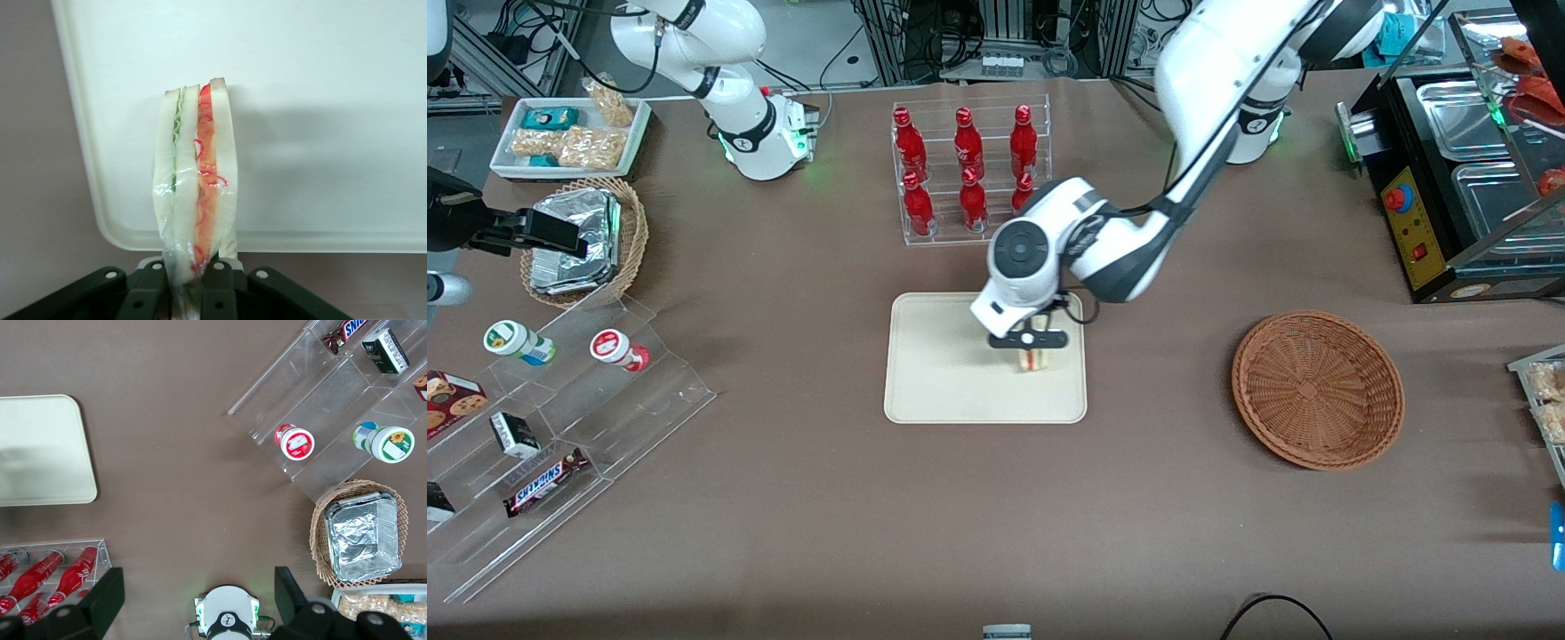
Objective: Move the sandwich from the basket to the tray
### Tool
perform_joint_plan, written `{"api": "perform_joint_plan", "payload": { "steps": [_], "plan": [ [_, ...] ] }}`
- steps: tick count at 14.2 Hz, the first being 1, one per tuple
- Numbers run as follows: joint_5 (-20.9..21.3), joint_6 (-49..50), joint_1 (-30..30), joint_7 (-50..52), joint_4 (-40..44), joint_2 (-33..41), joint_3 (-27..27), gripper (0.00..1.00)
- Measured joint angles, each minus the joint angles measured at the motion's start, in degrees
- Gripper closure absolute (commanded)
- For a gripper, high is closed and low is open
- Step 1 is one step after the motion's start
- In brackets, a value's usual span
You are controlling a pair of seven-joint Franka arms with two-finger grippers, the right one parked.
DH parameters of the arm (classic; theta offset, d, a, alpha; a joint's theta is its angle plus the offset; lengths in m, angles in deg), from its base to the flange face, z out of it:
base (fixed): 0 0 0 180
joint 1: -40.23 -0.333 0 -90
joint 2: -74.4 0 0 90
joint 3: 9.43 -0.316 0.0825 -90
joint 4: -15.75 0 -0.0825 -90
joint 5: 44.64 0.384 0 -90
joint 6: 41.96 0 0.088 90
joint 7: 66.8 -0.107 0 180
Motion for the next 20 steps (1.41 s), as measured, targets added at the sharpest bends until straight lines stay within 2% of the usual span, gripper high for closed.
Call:
{"api": "perform_joint_plan", "payload": {
  "steps": [3, 5, 6, 7, 8, 9, 15, 20],
  "plan": [
    [0.0, -0.9, 0.6, 0.8, 1.0, -0.6, 1.2, 0.76],
    [0.0, -2.5, 1.9, 2.3, 2.1, -1.6, 1.4, 0.66],
    [0.1, -3.1, 2.5, 2.8, 2.6, -2.3, 1.5, 0.51],
    [0.1, -3.3, 2.7, 3.0, 3.0, -3.0, 1.4, 0.40],
    [0.1, -3.3, 2.8, 3.0, 3.4, -3.4, 1.4, 0.18],
    [0.1, -3.3, 2.8, 3.0, 3.7, -3.7, 1.3, 0.00],
    [0.1, -1.4, 1.6, 4.0, 8.5, -2.7, -0.8, 0.00],
    [0.3, 13.8, -8.1, 1.1, 10.9, 8.6, -2.3, 0.00]
  ]
}}
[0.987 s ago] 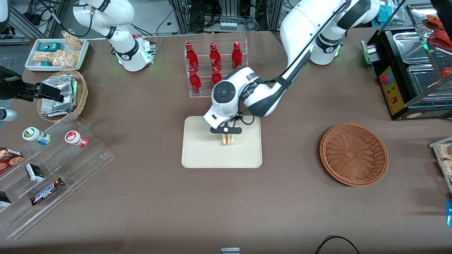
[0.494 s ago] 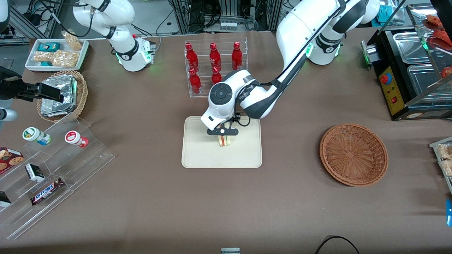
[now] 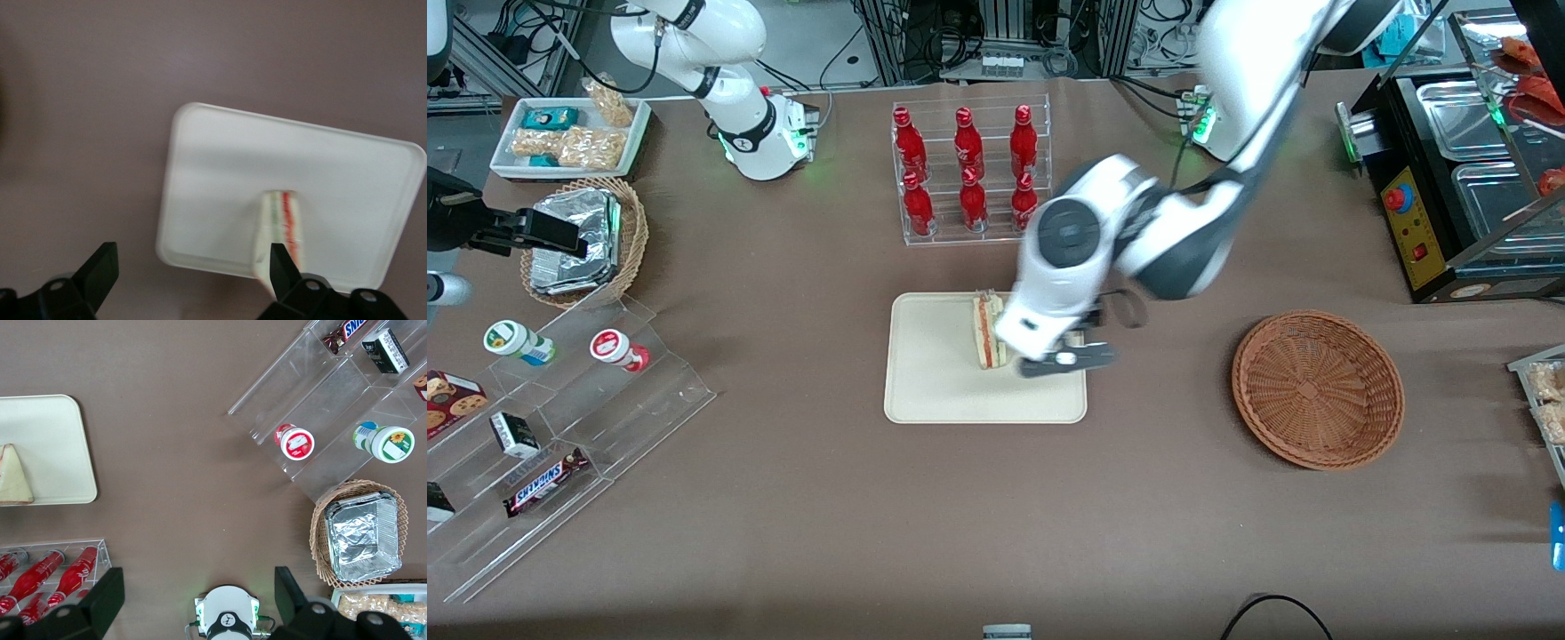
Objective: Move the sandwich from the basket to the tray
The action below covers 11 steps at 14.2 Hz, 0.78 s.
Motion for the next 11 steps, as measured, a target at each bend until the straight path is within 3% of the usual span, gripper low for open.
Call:
{"api": "perform_joint_plan", "payload": {
  "steps": [4, 8, 11],
  "plan": [
    [0.0, 16.2, -12.3, -11.1, -0.2, 10.2, -0.3, 0.00],
    [-0.1, 26.7, -24.6, -29.5, -0.6, 16.5, -0.4, 0.00],
    [-0.1, 29.7, -27.2, -33.2, -0.8, 19.3, -0.2, 0.00]
  ]
}}
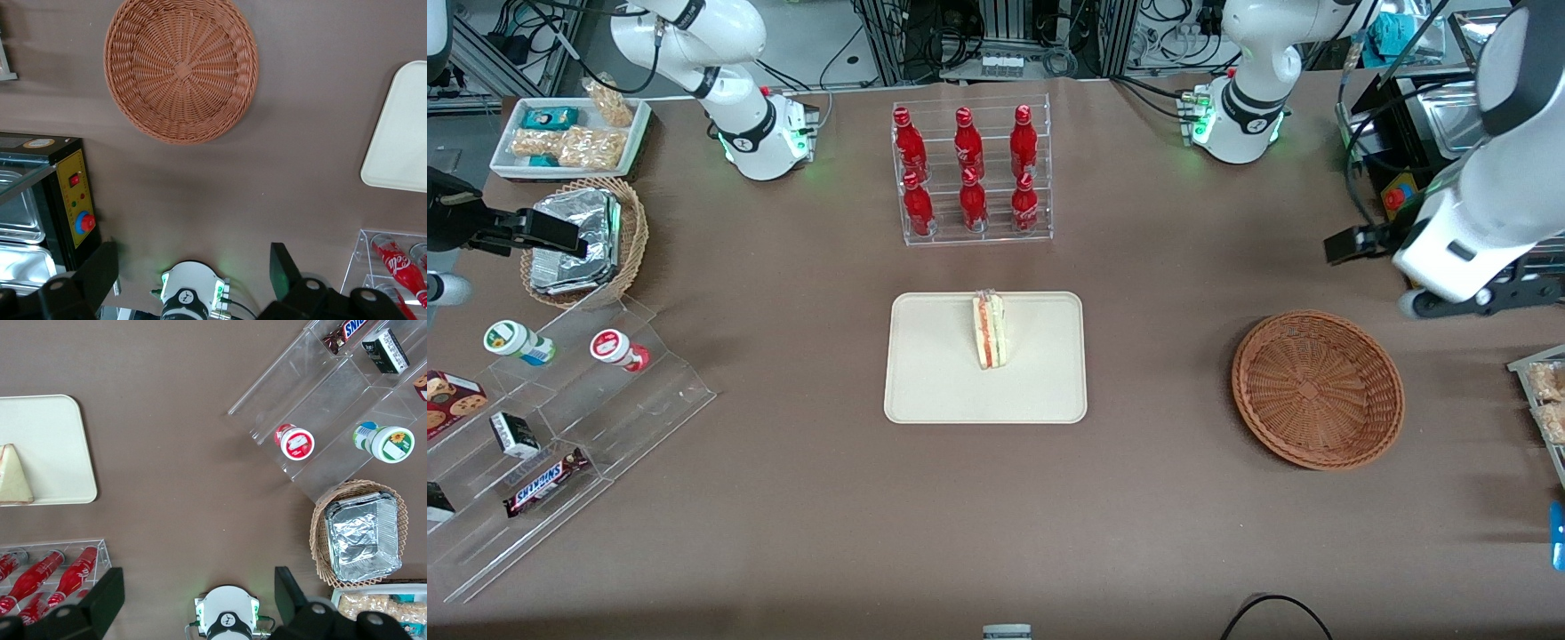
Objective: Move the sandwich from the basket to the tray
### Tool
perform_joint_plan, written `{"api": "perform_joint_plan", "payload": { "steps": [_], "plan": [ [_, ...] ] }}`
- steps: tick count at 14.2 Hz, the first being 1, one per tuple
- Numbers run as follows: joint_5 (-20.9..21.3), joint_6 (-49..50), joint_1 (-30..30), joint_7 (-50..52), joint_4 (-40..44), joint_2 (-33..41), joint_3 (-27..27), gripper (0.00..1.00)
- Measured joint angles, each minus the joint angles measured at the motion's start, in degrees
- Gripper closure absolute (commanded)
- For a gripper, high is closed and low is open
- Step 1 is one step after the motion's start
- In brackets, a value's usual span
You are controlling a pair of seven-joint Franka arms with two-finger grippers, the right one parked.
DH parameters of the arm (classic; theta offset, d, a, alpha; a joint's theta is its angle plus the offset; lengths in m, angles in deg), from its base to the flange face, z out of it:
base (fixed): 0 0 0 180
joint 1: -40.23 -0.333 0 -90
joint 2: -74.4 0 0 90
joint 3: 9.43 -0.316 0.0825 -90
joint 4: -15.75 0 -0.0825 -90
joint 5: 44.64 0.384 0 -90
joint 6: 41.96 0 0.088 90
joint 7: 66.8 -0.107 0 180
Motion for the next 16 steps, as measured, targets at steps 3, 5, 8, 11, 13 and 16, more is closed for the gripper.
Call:
{"api": "perform_joint_plan", "payload": {
  "steps": [3, 5, 8, 11, 13, 16],
  "plan": [
    [0.0, 0.0, 0.5, 0.4, 0.3, 0.7, 0.7, 0.00],
    [0.1, 1.4, 0.5, 0.7, 0.4, 1.3, 0.5, 0.00],
    [0.2, 3.1, 0.1, 1.8, -0.5, 2.0, -1.2, 0.00],
    [-0.2, -1.2, -1.5, 1.8, -4.6, 4.0, -3.0, 0.00],
    [-0.3, -4.0, -2.1, 1.8, -8.0, 6.0, -3.0, 0.00],
    [-1.3, -5.9, -2.0, 1.8, -9.2, 6.6, -3.0, 0.00]
  ]
}}
